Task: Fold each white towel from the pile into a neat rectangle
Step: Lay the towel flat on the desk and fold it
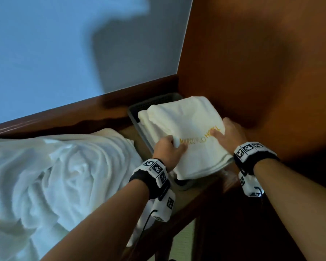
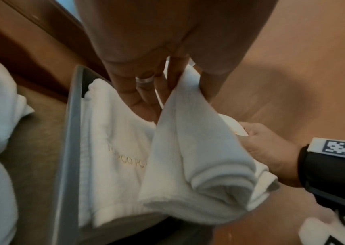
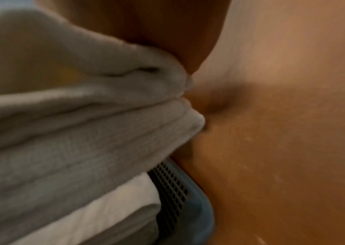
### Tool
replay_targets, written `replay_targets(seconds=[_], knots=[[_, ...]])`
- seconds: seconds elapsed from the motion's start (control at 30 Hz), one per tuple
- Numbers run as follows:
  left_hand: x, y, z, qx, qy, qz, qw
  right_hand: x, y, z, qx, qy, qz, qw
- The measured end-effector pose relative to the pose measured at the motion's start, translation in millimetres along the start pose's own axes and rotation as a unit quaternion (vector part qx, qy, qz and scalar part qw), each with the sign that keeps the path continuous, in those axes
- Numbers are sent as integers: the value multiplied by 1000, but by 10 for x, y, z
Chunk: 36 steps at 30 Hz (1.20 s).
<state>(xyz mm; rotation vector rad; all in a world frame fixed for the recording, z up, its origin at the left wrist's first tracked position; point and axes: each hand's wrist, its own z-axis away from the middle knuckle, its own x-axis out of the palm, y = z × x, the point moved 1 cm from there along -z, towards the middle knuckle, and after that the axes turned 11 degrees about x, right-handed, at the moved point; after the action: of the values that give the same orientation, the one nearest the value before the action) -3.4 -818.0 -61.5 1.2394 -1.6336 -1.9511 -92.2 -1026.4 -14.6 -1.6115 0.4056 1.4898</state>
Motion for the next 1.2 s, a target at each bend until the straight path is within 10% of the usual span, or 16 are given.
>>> replay_targets(seconds=[0.2, 0.4, 0.6, 0.8, 0.9, 1.03, 1.2], knots=[[60, -147, -462, -20, 109, 22, 994, 273, -148, -816, -41, -26, -52, 997], [313, -756, -540, -197, -9, -7, 980, 950, 112, -1161, 34, -180, -22, 983], [353, -786, -559, -211, 8, 30, 977, 937, 326, -1236, 65, -168, -9, 984], [19, -544, -772, -13, 64, -286, 956, 881, 254, -1043, -32, -71, 144, 987], [-173, -515, -1183, 67, -43, -461, 884, 979, 7, -864, -163, -3, 163, 973], [-389, -718, -1575, 37, -199, -551, 810, 1280, 46, -765, -101, -150, 195, 964], [-424, -1049, -1513, -14, -284, -534, 796, 1488, 338, -574, -94, -215, 242, 941]])
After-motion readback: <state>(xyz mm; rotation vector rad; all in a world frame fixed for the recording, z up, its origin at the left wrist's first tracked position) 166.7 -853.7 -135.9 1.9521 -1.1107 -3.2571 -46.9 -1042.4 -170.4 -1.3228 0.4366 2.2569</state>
